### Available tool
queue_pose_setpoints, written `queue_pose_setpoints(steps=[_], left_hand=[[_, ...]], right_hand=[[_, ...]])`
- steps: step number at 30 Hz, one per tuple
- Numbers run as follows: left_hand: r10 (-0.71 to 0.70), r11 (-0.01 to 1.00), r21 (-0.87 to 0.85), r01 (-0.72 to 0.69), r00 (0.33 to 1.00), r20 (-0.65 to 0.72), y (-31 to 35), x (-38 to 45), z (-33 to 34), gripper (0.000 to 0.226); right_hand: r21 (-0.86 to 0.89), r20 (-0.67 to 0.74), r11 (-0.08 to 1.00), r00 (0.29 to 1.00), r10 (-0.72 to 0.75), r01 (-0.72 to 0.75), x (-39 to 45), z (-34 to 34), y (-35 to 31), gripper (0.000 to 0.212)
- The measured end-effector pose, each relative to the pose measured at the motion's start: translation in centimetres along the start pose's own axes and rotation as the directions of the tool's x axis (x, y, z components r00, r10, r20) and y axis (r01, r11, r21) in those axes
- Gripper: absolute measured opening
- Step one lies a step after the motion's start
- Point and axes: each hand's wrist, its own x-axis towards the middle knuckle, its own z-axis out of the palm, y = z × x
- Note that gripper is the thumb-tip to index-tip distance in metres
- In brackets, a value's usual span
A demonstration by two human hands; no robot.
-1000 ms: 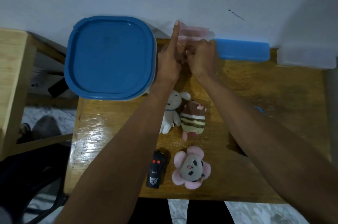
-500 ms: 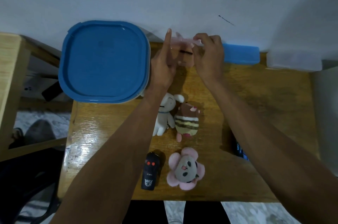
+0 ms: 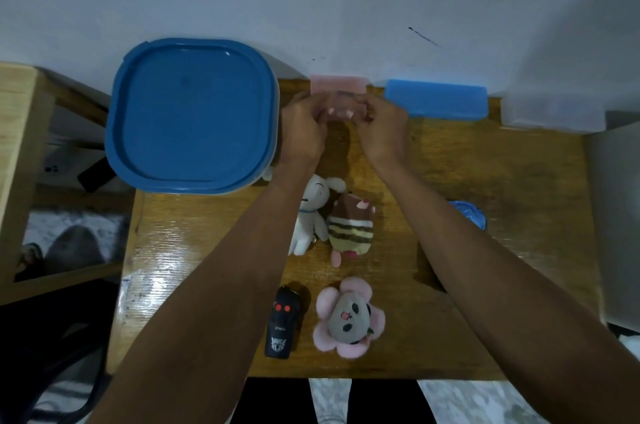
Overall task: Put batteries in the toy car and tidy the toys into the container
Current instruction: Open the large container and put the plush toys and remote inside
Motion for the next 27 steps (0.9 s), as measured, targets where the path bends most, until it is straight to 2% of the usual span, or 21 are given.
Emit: queue_pose_setpoints(steps=[4,7,10,13,17,19,21,23,27], left_hand=[[-0.141,0.990,-0.008,0.142,0.987,0.083,1.4,0.3,-0.3,0.033],[-0.164,0.987,0.010,0.163,0.981,0.105,3.0,-0.1,-1.5,0.035],[-0.022,1.000,0.022,0.021,1.000,0.016,4.3,-0.5,-4.4,0.037],[0.094,0.994,-0.045,-0.101,0.986,-0.135,4.9,-0.3,-8.9,0.031],[0.076,0.996,0.058,-0.064,0.969,-0.237,2.0,0.1,-15.0,0.037],[0.025,0.988,0.157,0.012,0.973,-0.230,-0.9,0.0,-17.7,0.047],[-0.089,0.943,0.302,0.144,0.978,-0.189,-3.7,-0.4,-19.9,0.059],[-0.215,0.883,0.394,0.255,0.966,-0.142,-6.0,-1.1,-21.6,0.071],[-0.345,0.879,0.343,0.331,0.938,-0.020,-9.1,-1.8,-23.0,0.088]], right_hand=[[-0.092,0.061,0.996,0.998,0.020,-0.015,0.2,-0.5,-1.2,0.016],[-0.187,0.067,0.982,0.997,0.046,-0.032,0.4,-2.1,-3.2,0.018],[-0.103,0.000,0.994,0.999,0.038,-0.038,0.1,-3.4,-5.9,0.022],[0.017,-0.008,1.000,1.000,0.005,-0.004,-0.5,-3.6,-9.4,0.022],[0.075,0.083,0.995,0.994,-0.075,0.069,-2.6,-1.6,-13.3,0.030],[0.078,0.136,0.993,0.986,-0.100,0.090,-3.9,-0.1,-14.6,0.041],[0.024,0.171,0.996,0.982,-0.086,0.083,-5.0,1.4,-15.2,0.056],[-0.020,0.184,0.998,0.982,-0.049,0.053,-5.8,2.6,-15.3,0.061],[-0.050,0.144,0.999,0.989,-0.010,0.017,-6.2,3.6,-15.0,0.060]])
